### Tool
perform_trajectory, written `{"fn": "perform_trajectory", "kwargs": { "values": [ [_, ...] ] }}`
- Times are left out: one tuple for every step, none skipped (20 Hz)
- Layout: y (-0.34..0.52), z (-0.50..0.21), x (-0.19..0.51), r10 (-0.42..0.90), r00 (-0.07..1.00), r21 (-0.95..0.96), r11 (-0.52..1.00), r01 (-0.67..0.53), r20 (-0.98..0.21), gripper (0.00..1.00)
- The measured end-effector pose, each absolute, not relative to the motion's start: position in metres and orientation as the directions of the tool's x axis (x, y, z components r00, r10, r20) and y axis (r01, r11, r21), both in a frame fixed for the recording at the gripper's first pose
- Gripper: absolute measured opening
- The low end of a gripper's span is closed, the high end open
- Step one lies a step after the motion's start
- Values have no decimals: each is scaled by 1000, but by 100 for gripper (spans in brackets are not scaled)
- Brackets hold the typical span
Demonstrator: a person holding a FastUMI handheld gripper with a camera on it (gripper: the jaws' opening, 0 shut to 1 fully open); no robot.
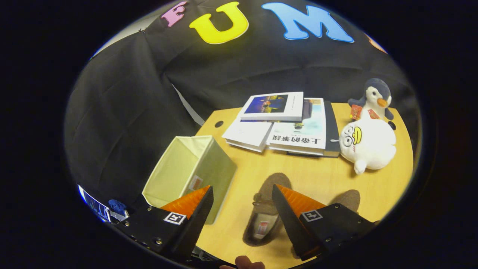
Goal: Open the storage box then place both shoes into the box .Put the left shoe in first, then the right shoe, with the right side of both shoes facing outward in a uniform manner.
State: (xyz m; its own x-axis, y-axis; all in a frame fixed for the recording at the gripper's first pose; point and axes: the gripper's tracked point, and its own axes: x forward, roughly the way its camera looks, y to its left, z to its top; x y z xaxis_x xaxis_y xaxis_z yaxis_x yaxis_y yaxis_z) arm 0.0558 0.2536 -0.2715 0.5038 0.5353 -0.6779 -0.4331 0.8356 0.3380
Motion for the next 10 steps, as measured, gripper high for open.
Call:
{"fn": "perform_trajectory", "kwargs": {
  "values": [
    [246, -282, 52, 517, 496, 326, 846, -423, -697, 96],
    [240, -293, 51, 499, 487, 310, 854, -418, -717, 96],
    [236, -305, 48, 480, 476, 291, 861, -417, -737, 96],
    [230, -316, 43, 462, 462, 272, 866, -420, -757, 96],
    [226, -327, 39, 444, 446, 254, 870, -423, -777, 96],
    [222, -338, 36, 425, 431, 235, 873, -428, -796, 96],
    [218, -348, 34, 407, 420, 218, 877, -429, -811, 96],
    [216, -358, 35, 391, 406, 206, 880, -428, -826, 95],
    [215, -368, 36, 380, 393, 202, 883, -424, -838, 94],
    [216, -377, 38, 373, 383, 200, 885, -420, -845, 93]
  ]
}}
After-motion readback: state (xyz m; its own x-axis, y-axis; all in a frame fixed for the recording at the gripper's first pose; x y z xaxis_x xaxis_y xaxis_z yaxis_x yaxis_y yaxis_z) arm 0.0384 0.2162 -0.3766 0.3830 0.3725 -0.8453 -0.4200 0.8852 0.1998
